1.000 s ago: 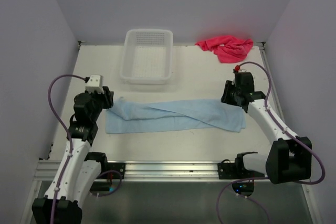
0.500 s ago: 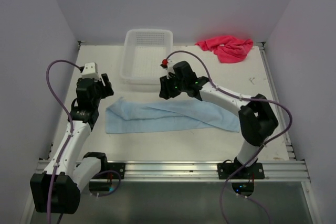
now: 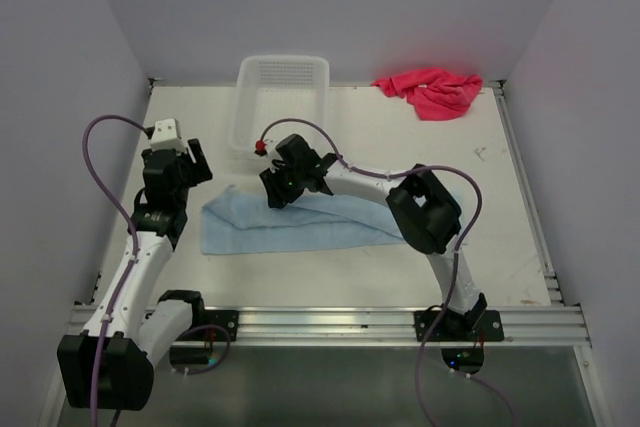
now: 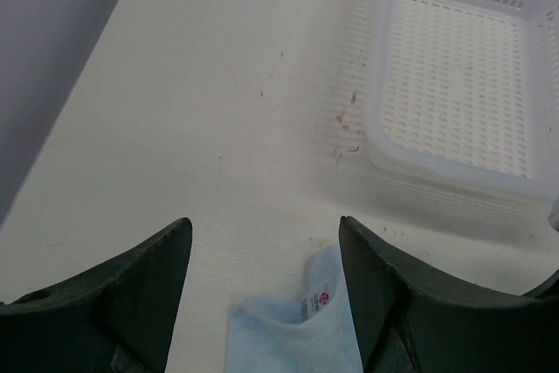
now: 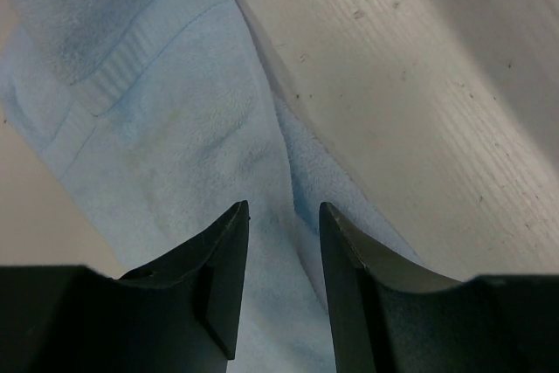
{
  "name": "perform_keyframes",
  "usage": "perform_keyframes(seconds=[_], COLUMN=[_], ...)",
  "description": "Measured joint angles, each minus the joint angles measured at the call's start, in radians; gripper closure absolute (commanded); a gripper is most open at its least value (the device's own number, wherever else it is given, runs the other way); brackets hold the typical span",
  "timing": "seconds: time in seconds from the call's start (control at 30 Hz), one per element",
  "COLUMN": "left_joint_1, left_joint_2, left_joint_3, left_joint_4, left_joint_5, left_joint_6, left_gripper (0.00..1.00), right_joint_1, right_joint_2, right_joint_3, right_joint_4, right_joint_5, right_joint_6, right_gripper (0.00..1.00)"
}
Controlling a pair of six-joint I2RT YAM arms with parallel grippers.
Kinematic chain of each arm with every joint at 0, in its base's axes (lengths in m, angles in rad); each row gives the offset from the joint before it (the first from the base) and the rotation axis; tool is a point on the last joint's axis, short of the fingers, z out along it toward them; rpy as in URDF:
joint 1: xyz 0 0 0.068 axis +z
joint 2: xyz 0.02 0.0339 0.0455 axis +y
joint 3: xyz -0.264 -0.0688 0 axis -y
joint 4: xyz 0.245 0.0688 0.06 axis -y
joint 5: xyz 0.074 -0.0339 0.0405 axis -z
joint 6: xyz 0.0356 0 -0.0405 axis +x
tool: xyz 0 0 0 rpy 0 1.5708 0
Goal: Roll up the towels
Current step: Fold the towel
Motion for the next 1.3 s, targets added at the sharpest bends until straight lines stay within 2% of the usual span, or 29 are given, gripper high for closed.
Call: perform_keyframes(seconds=[0.07, 0.37, 0.6, 0.93, 1.1, 1.3], left_joint_1=[0.001, 0.008, 0.013, 0.021, 0.021, 0.021], left_joint_2=[0.008, 0.014, 0.014, 0.011, 0.011, 0.011], left_joint_3=[0.002, 0.005, 0.006, 0.006, 0.006, 0.006], left_joint_4=[0.000, 0.000, 0.000, -0.001, -0.001, -0.002], left_joint_5=[0.010, 0.042, 0.049, 0.049, 0.049, 0.050], left_joint_6=[0.000, -0.003, -0.016, -0.021, -0.023, -0.025], left_gripper=[0.28, 0.28, 0.28, 0.28, 0.28, 0.27], right_joint_1=[0.003, 0.023, 0.072, 0.219, 0.262, 0.280], right_joint_2=[0.019, 0.034, -0.043, -0.190, -0.190, -0.190], right_joint_3=[0.020, 0.041, -0.085, -0.262, -0.311, -0.322], right_joint_4=[-0.013, -0.029, 0.010, 0.125, 0.156, 0.156], right_joint_5=[0.003, 0.037, 0.060, 0.137, 0.167, 0.191], right_joint_6=[-0.010, -0.040, -0.081, -0.194, -0.220, -0.227], right_gripper=[0.62, 0.99, 1.00, 1.00, 0.93, 0.80])
